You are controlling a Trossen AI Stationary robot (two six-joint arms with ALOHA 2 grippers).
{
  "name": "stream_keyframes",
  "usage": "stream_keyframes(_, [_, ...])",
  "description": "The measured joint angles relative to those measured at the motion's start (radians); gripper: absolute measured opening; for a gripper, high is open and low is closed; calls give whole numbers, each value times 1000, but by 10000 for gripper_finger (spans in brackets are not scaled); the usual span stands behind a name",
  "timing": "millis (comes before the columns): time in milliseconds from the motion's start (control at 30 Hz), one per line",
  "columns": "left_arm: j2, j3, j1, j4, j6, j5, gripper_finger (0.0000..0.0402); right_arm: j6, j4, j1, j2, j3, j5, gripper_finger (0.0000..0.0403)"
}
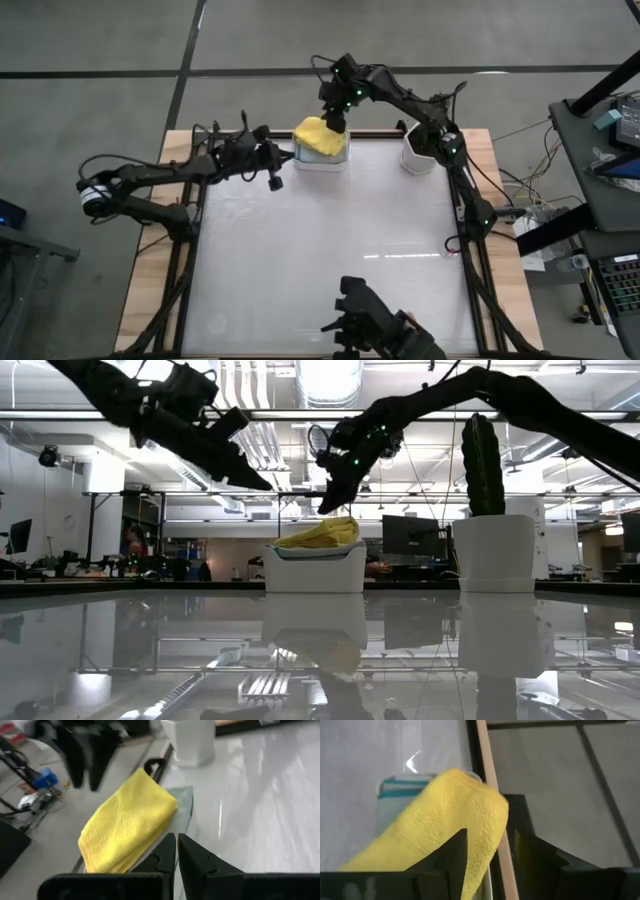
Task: Fold microfiber towels
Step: Put the yellow cloth into the bin
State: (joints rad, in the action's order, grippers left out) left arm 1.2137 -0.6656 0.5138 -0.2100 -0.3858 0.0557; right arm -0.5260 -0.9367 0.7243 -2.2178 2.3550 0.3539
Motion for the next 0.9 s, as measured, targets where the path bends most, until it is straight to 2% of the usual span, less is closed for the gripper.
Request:
stream_keyframes(200, [16, -138, 45, 237, -170, 90, 5, 13, -27, -11, 72, 1, 28, 143])
stream_keyframes(433, [62, -240, 127, 381, -324, 226, 5, -9, -166, -67, 108, -2, 154, 115])
stream_keyframes(667, [172, -301, 223, 414, -440, 379, 5, -26, -199, -152, 108, -38, 163, 82])
stream_keyframes(800, [248, -324, 250, 402, -503, 386, 5, -49, -218, -187, 120, -90, 267, 66])
stream_keyframes(900, [290, -333, 255, 403, -543, 389, 5, -31, -186, -200, 156, -166, 273, 57])
